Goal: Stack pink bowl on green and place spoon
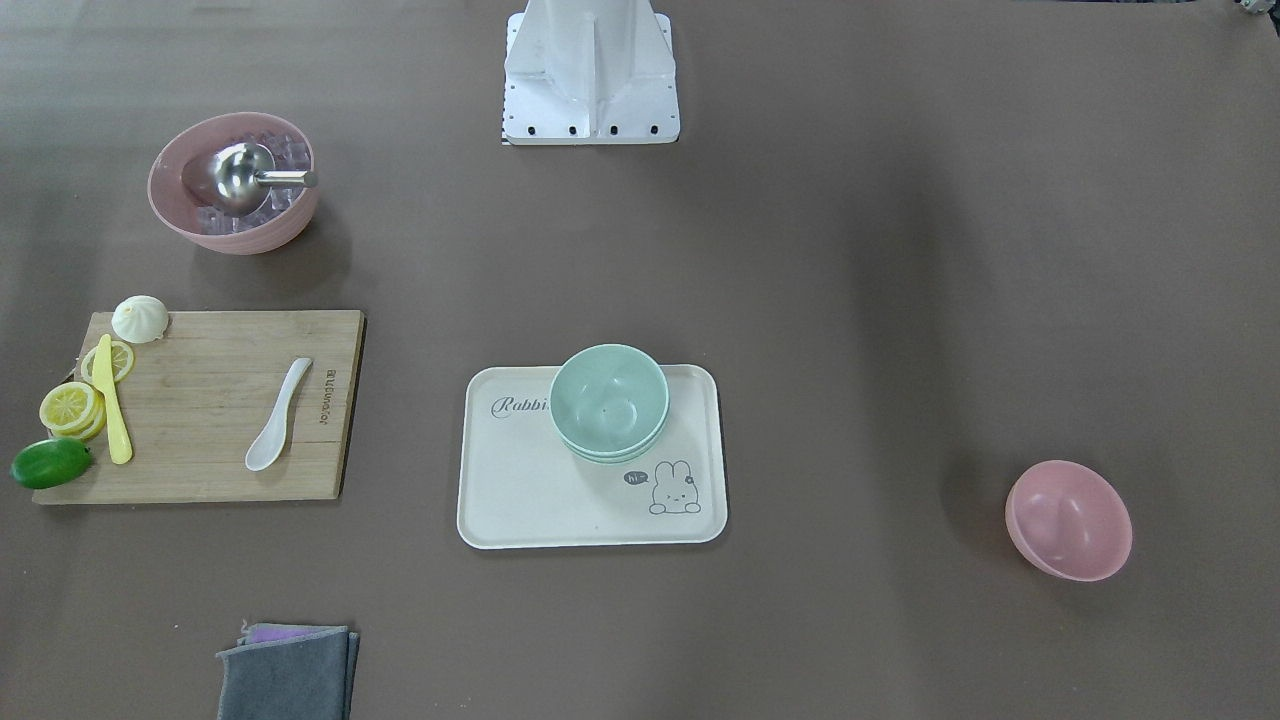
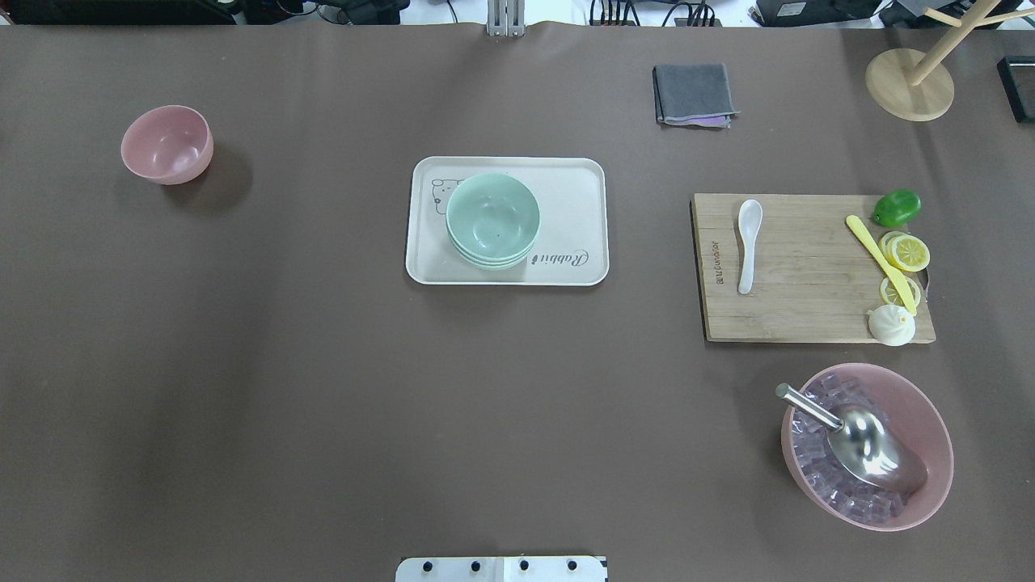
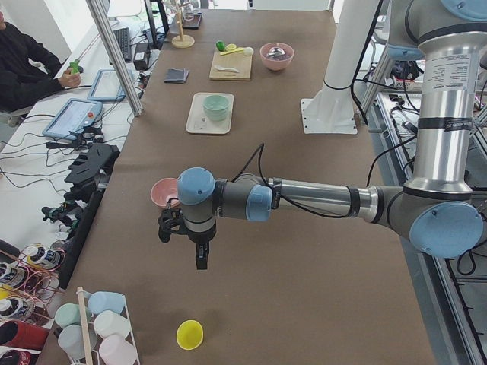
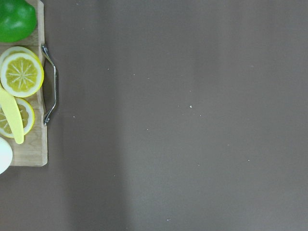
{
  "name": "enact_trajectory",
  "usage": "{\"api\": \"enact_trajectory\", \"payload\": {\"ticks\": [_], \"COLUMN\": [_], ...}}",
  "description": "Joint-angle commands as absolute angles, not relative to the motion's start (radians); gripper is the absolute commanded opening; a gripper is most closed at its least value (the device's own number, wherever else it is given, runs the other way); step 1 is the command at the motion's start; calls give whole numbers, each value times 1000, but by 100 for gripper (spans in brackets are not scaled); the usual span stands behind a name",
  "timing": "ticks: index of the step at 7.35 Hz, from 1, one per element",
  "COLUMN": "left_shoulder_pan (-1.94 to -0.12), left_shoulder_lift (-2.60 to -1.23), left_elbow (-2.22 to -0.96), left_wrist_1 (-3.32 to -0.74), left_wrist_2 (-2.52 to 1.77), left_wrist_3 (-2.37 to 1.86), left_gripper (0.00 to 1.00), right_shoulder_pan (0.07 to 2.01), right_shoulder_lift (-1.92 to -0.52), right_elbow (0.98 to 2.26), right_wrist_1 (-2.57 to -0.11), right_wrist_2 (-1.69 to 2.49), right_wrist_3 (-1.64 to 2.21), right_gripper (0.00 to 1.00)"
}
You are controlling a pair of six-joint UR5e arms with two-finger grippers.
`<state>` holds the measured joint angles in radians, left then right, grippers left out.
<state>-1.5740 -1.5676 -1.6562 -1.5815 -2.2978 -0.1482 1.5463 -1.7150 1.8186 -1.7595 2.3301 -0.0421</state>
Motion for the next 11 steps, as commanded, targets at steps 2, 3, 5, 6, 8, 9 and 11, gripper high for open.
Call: {"api": "enact_trajectory", "payload": {"ticks": [2,3,5,6,8,9,11], "left_shoulder_pan": [-1574,-1574,-1572,-1572,-1572,-1566,-1482], "left_shoulder_lift": [-1568,-1568,-1568,-1568,-1580,-1624,-1663], "left_elbow": [-1655,-1655,-1657,-1660,-1677,-1664,-1629], "left_wrist_1": [-1582,-1582,-1580,-1582,-1585,-1613,-1669], "left_wrist_2": [-2298,-2298,-2296,-2298,-2357,-2381,-2378], "left_wrist_3": [-149,-150,-153,-153,-153,-155,-190], "left_gripper": [98,98,98,98,98,98,98], "right_shoulder_pan": [1546,1546,1546,1546,1546,1545,1537], "right_shoulder_lift": [-1715,-1715,-1715,-1717,-1712,-1704,-1624], "right_elbow": [1819,1819,1819,1822,1853,1856,1845], "right_wrist_1": [-1759,-1759,-1759,-1759,-1759,-1758,-1744], "right_wrist_2": [2330,2332,2332,2333,2333,2332,2329], "right_wrist_3": [-46,-48,-49,-49,-43,-40,-38], "right_gripper": [100,100,100,100,100,100,100]}}
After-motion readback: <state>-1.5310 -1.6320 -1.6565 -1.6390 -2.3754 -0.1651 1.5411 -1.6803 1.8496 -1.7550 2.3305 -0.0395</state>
